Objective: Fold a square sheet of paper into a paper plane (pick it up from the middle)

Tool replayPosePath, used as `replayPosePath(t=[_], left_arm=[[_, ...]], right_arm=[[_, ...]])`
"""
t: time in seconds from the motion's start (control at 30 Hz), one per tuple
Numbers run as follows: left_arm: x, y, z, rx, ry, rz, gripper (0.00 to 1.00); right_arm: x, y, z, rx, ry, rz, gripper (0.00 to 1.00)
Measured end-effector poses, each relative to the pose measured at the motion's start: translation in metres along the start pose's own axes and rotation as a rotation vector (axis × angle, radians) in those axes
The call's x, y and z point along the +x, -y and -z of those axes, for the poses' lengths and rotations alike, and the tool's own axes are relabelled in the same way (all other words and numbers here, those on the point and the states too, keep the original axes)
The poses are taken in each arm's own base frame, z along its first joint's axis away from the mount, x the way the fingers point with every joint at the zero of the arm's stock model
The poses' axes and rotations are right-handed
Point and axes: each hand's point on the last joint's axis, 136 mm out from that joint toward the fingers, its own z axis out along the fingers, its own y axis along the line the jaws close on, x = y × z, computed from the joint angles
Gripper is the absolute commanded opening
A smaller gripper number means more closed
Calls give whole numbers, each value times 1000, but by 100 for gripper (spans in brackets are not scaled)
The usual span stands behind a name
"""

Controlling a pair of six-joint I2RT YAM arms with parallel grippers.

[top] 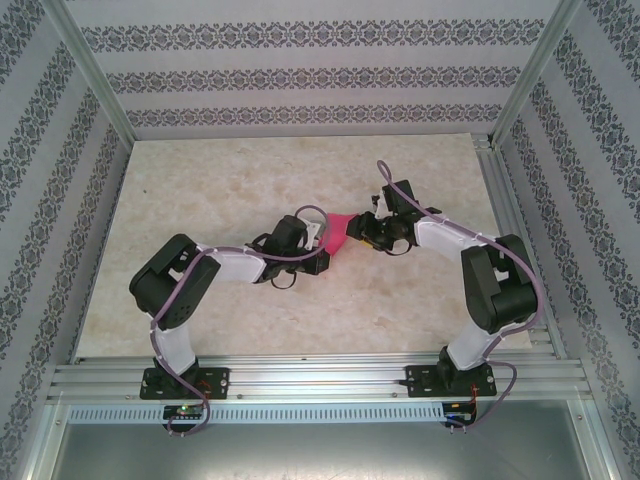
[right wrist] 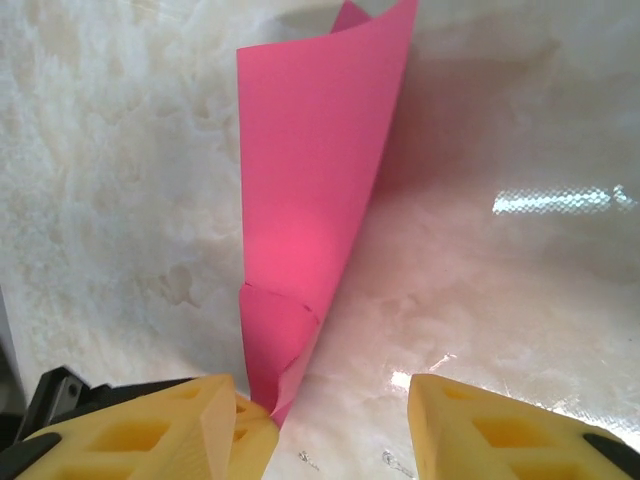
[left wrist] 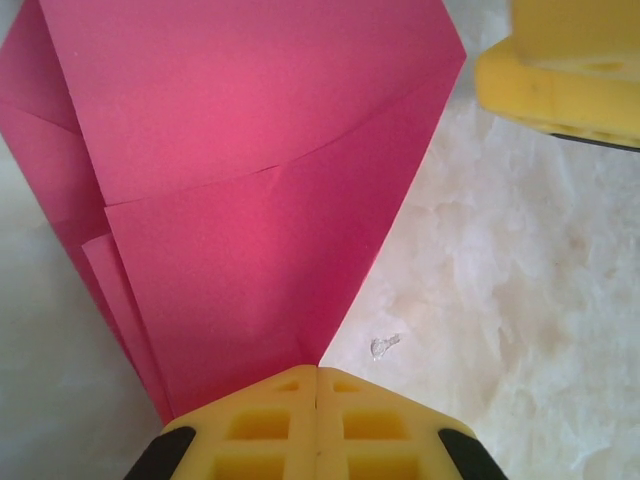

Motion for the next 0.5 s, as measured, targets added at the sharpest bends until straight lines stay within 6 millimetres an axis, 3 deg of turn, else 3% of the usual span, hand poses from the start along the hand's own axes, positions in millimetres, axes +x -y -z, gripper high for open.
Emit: replayPosePath(t=[0.27, 0.5], left_arm=[[-4, -8, -6, 53, 1, 91, 0], [-8, -16, 0, 87, 36, 151, 0]], right_arm=[[7, 1, -2, 29, -14, 118, 39], [14, -5, -7, 30, -29, 161, 41]])
